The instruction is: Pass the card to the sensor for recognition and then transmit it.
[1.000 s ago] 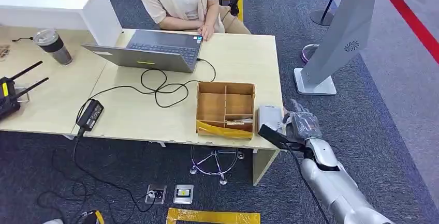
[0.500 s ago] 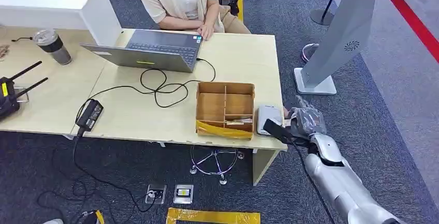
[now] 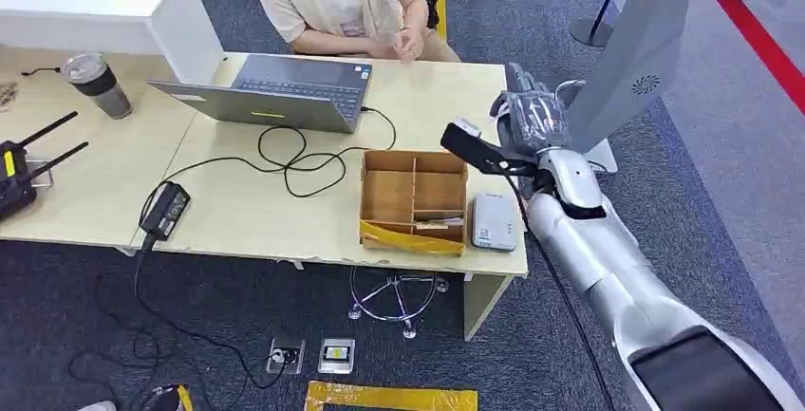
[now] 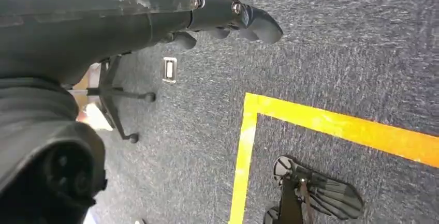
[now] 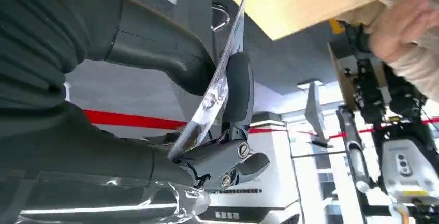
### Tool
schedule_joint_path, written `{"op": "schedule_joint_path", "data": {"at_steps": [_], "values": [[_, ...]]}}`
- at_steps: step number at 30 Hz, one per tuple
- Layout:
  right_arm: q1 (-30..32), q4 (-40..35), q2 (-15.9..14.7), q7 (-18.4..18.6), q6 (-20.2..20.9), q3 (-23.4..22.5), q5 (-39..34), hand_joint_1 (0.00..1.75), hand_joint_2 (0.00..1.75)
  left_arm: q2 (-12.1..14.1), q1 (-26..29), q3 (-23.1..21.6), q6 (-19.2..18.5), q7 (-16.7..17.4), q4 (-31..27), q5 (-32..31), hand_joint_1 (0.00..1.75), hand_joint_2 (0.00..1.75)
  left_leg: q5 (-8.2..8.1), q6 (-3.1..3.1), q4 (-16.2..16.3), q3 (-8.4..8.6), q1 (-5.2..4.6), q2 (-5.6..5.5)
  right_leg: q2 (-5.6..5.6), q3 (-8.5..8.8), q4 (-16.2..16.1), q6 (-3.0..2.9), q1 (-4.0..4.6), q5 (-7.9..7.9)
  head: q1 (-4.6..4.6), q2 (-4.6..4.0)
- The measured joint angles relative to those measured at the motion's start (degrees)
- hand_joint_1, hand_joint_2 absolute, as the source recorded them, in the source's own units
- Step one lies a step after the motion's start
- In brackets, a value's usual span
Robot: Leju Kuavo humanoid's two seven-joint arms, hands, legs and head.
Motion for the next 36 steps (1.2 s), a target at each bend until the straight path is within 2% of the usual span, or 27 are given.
{"op": "schedule_joint_path", "data": {"at_steps": [8,15,19,35,36], "values": [[0.34,0.09,5.12,2.12,0.77,0.04,-1.36,1.75,1.75,-0.15,0.00,-0.02,-0.68,-2.08,0.00,-1.60,0.00,0.00,0.00,0.00,0.00,0.00,0.01,0.01,0.01,-0.02,-0.01,-0.01,0.01,-0.01,0.00,0.00],[2.06,1.09,8.11,4.33,1.73,0.33,-1.60,1.75,1.75,-0.74,0.02,-0.02,-0.68,-3.37,0.00,-1.90,0.00,0.00,0.00,0.00,0.00,-0.01,0.00,0.00,-0.01,-0.03,-0.01,-0.02,0.00,-0.01,0.00,0.00],[2.01,1.53,8.74,5.73,1.88,0.59,-1.25,1.75,1.75,-1.20,-0.19,-0.02,-0.02,-3.43,0.00,-2.64,0.00,0.00,0.00,0.00,0.00,0.00,0.00,0.00,-0.02,-0.03,-0.02,-0.02,0.00,-0.01,0.00,0.00],[0.65,2.14,8.55,6.82,2.16,0.77,-0.24,1.75,1.75,-2.43,-2.32,-0.20,0.13,-1.55,0.00,-3.69,0.00,0.00,-0.01,0.00,0.00,0.00,0.00,0.00,-0.01,-0.03,-0.01,-0.02,0.00,-0.01,0.00,0.00],[0.63,2.16,8.55,6.82,2.19,0.77,-0.22,1.59,1.75,-2.43,-2.33,-0.20,0.13,-1.55,0.00,-3.71,0.00,0.00,-0.01,0.00,0.00,0.00,0.00,0.00,-0.01,-0.04,-0.01,-0.02,0.00,-0.01,0.02,0.00]]}}
